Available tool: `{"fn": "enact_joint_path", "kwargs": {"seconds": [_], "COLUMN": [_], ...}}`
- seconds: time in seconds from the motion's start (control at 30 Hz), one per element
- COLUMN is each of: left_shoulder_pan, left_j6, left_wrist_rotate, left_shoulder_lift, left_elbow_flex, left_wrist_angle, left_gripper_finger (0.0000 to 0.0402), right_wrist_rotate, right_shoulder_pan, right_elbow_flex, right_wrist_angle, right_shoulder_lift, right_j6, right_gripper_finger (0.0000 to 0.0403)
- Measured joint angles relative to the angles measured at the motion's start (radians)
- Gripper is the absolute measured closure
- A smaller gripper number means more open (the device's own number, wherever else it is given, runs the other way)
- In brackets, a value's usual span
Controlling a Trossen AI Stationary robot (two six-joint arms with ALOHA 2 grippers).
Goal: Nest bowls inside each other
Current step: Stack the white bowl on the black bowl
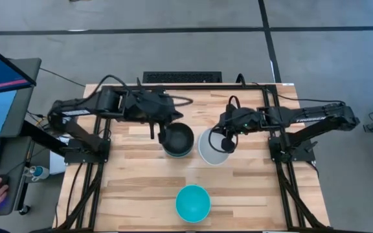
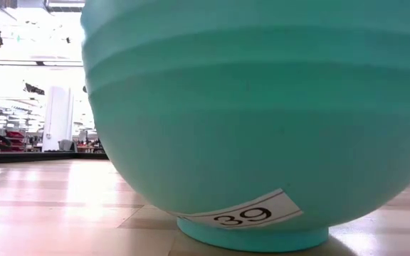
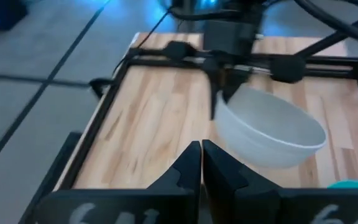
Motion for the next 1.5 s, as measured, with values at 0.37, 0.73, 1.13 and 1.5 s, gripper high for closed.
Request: {"fn": "enact_joint_path", "kwargs": {"seconds": [0.37, 0.73, 1.13, 1.5], "left_shoulder_pan": [0.122, 0.236, 0.372, 0.431], "left_j6": [-0.063, 0.009, 0.125, 0.215], "left_wrist_rotate": [0.312, 0.476, 0.696, 0.719], "left_shoulder_lift": [-0.269, -0.271, -0.291, -0.466], "left_elbow_flex": [-0.688, -0.805, -0.804, -0.804], "left_wrist_angle": [0.766, 0.786, 0.716, 0.515], "left_gripper_finger": [0.0395, 0.0395, 0.0395, 0.0395], "right_wrist_rotate": [-0.023, -0.026, -0.051, -0.104], "right_shoulder_pan": [-0.054, -0.101, -0.145, -0.188], "right_elbow_flex": [0.0, 0.125, 0.442, 0.451], "right_wrist_angle": [0.073, 0.118, -0.133, -0.04], "right_shoulder_lift": [0.009, 0.278, 0.531, 0.533], "right_j6": [0.007, -0.035, -0.104, -0.132], "right_gripper_finger": [0.0395, 0.0397, 0.0397, 0.0397]}}
